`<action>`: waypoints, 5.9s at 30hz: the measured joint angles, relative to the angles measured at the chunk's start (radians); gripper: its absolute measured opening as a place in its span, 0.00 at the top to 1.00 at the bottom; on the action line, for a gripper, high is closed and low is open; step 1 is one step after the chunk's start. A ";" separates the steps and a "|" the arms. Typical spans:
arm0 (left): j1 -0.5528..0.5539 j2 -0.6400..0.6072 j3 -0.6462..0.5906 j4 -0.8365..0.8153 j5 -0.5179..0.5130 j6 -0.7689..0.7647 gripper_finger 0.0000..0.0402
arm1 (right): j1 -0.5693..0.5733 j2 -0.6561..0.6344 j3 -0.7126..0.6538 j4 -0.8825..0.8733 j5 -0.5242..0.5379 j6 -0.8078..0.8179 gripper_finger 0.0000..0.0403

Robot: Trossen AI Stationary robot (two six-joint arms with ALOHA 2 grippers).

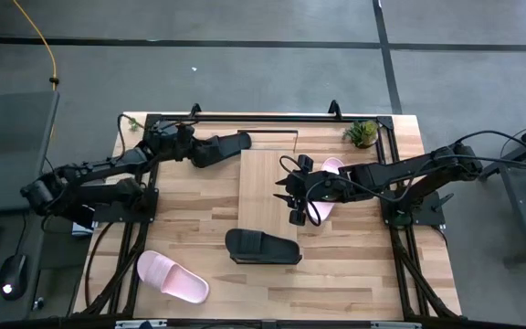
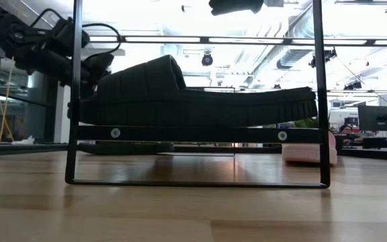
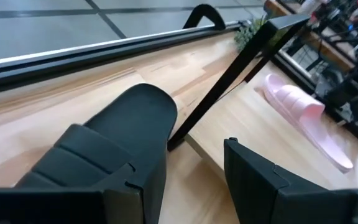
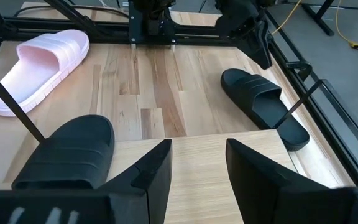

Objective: Pick and place slides into the shelf
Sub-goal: Put the black slipper on the shelf

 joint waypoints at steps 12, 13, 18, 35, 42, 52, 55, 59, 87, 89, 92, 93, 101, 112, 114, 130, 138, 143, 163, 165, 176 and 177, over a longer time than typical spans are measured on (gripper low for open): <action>0.000 0.096 0.134 -0.287 -0.029 0.077 0.64 | 0.000 0.000 0.000 -0.001 0.000 0.011 0.65; 0.000 0.096 0.134 -0.314 -0.045 0.086 0.64 | 0.000 0.000 0.000 -0.003 -0.001 0.013 0.65; 0.000 0.096 0.134 -0.408 -0.080 0.137 0.64 | 0.000 0.000 0.000 -0.016 -0.001 0.018 0.65; 0.000 0.042 0.134 -0.541 -0.140 0.216 0.64 | 0.000 0.000 0.000 -0.018 -0.001 0.018 0.65; 0.000 0.086 0.134 -0.538 -0.140 0.202 0.64 | 0.000 0.000 0.000 -0.015 -0.001 0.018 0.65; 0.000 0.189 0.134 -0.465 -0.138 0.170 0.64 | 0.000 0.000 0.000 -0.015 -0.001 0.018 0.65; 0.000 0.209 0.134 -0.458 -0.152 0.173 0.64 | 0.000 0.000 0.000 -0.015 -0.001 0.018 0.65; 0.000 0.214 0.134 -0.408 -0.138 0.159 0.64 | 0.000 0.000 0.000 -0.015 -0.001 0.018 0.65; -0.006 0.477 0.126 0.044 -0.040 0.031 0.64 | 0.000 0.000 0.000 -0.003 -0.005 0.018 0.65; -0.006 0.476 0.126 0.065 -0.035 0.024 0.64 | 0.000 0.000 0.000 -0.007 -0.005 0.018 0.65; -0.006 0.467 0.126 0.088 -0.034 0.012 0.64 | 0.000 0.000 0.000 -0.012 -0.005 0.018 0.65; -0.006 0.467 0.126 0.099 -0.033 0.003 0.64 | 0.000 0.000 0.000 -0.013 -0.005 0.018 0.65; -0.006 0.467 0.126 0.164 -0.047 -0.019 0.64 | 0.000 0.000 0.000 -0.015 -0.006 0.019 0.65; -0.007 0.467 0.126 0.170 -0.060 -0.007 0.82 | 0.000 0.000 0.000 -0.014 -0.005 0.021 0.65; -0.006 0.467 0.126 0.174 -0.059 0.005 0.90 | 0.000 0.000 0.000 -0.014 -0.005 0.021 0.65; -0.006 0.466 0.126 0.192 -0.021 0.038 0.97 | 0.000 0.000 0.000 -0.014 -0.023 -0.015 0.65; -0.006 0.420 0.126 0.184 0.014 0.055 0.97 | 0.000 0.000 0.000 0.044 -0.059 -0.035 0.65; -0.006 0.340 0.126 0.144 0.029 0.076 0.99 | -0.001 0.000 0.000 0.063 -0.051 -0.053 0.65; -0.006 -0.084 0.126 -0.196 -0.114 0.160 0.99 | 0.040 -0.103 0.000 0.108 0.135 -0.053 0.65; -0.006 -0.121 0.126 -0.219 -0.114 0.161 0.99 | 0.057 -0.118 0.000 0.103 0.134 -0.055 0.65; -0.006 -0.286 0.126 -0.286 -0.035 0.146 0.99 | 0.127 -0.177 0.000 0.065 0.135 -0.069 0.65; -0.006 -0.297 0.126 -0.289 -0.022 0.136 0.99 | 0.131 -0.178 0.000 0.066 0.135 -0.077 0.65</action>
